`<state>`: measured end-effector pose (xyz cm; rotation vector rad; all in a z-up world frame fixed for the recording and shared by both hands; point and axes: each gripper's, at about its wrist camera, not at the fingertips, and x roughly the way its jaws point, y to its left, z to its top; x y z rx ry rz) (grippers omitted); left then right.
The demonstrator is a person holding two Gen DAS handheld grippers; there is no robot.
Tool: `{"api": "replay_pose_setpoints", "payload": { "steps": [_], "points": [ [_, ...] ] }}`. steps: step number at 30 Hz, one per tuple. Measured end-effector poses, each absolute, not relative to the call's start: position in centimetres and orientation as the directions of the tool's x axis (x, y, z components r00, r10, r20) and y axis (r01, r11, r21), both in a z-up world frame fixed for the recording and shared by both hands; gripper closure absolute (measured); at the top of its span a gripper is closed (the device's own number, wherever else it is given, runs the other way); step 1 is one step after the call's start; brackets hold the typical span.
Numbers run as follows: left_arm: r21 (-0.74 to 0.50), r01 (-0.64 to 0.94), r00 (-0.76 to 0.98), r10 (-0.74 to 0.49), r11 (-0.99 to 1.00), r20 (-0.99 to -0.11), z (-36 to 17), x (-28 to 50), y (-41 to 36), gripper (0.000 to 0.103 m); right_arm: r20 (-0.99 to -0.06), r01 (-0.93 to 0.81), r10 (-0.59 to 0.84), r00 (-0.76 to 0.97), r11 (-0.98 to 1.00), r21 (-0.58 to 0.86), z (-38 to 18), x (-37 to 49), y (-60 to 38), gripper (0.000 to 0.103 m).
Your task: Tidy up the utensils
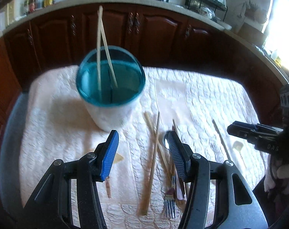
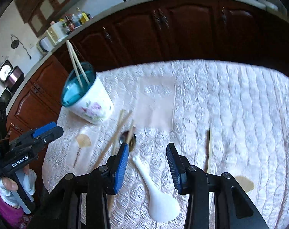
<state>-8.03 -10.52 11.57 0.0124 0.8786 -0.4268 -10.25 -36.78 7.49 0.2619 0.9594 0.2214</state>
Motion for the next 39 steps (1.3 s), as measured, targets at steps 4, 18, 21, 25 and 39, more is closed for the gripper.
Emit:
{"api": "replay_pose_setpoints", "payload": {
  "steps": [4,18,21,25,39],
  "points": [
    [-0.160,0.372,0.518,-0.347,0.914,-0.782,9.1,-7.9,-11.6,0.049,-0.778,-0.094,0.350,0.521,0.930,0.355,5.9,-9.8,-36.1,0.068],
    [-0.141,0.358,0.458,-0.305,0.923,-0.835,4.8,-5.8,-13.0,0.049,-0.795,-0.105,0.437,0.420,0.894,0.436,0.7,-4.0,-31.9,0.084],
    [-0.144,0.366,0.441,-0.308,0.919,-0.843,3.9,-5.6,-13.4,0.049,-0.797,-0.096,0.449,0.403,0.887,0.451,0.0,-3.6,-31.7,0.095],
    [-0.145,0.383,0.420,-0.312,0.912,-0.852,3.0,-5.3,-13.8,0.051,-0.791,-0.101,0.458,0.406,0.882,0.460,0.2,-4.1,-31.6,0.096],
    [-0.198,0.366,0.319,-0.323,0.909,-0.891,1.5,-8.4,-10.5,0.098,-0.734,-0.185,0.550,0.398,0.832,0.523,3.2,-10.0,-31.6,0.097]
  ]
}}
